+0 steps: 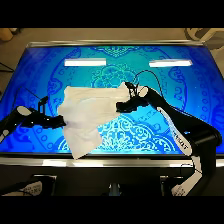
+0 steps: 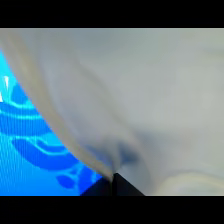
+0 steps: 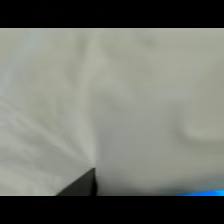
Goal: Fold the shirts.
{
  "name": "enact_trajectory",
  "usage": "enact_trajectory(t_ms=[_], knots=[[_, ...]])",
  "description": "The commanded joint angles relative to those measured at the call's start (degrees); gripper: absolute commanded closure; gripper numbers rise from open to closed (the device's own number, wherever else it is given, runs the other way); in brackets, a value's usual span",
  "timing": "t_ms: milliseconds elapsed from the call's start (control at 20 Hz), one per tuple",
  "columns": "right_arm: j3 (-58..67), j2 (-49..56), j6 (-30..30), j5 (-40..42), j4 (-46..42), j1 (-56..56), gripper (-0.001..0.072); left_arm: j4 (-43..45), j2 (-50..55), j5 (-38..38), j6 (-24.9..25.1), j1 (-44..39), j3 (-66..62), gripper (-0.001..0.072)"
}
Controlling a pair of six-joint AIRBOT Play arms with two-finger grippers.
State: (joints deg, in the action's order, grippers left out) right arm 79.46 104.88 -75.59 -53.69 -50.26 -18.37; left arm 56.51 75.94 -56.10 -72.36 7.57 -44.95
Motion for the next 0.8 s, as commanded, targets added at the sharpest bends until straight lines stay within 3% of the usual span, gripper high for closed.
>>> enact_trajectory(t_ms=[0,100,200,350,550,650,750], knots=[[0.5,0.0,-2.7,3.5,0.7,-1.3,0.069,-0.2,-3.9,0.2,1.8,0.0,0.0,0.068],[2.0,-2.9,5.5,1.5,0.0,-1.0,0.0691,-0.2,-7.9,0.2,1.9,0.0,-1.2,0.0681],[5.3,-9.9,14.2,-0.8,-6.1,-0.1,0.0691,-0.3,-14.5,0.3,1.9,0.0,-5.8,0.0682],[14.4,-24.5,21.8,-3.3,-15.6,1.5,0.0691,-3.0,-26.9,4.3,1.9,-0.2,-20.5,0.0682],[25.0,-43.5,24.3,-0.5,-19.2,1.8,0.069,-6.7,-39.9,21.7,1.8,-2.1,-39.6,0.0682],[25.2,-50.8,24.2,-0.5,-19.3,1.8,0.069,-6.7,-43.7,23.1,1.6,-3.8,-43.8,0.0682],[25.2,-54.9,20.1,-4.5,-19.3,1.8,0.0689,-6.6,-46.7,22.2,1.7,-4.2,-44.1,0.0682]])
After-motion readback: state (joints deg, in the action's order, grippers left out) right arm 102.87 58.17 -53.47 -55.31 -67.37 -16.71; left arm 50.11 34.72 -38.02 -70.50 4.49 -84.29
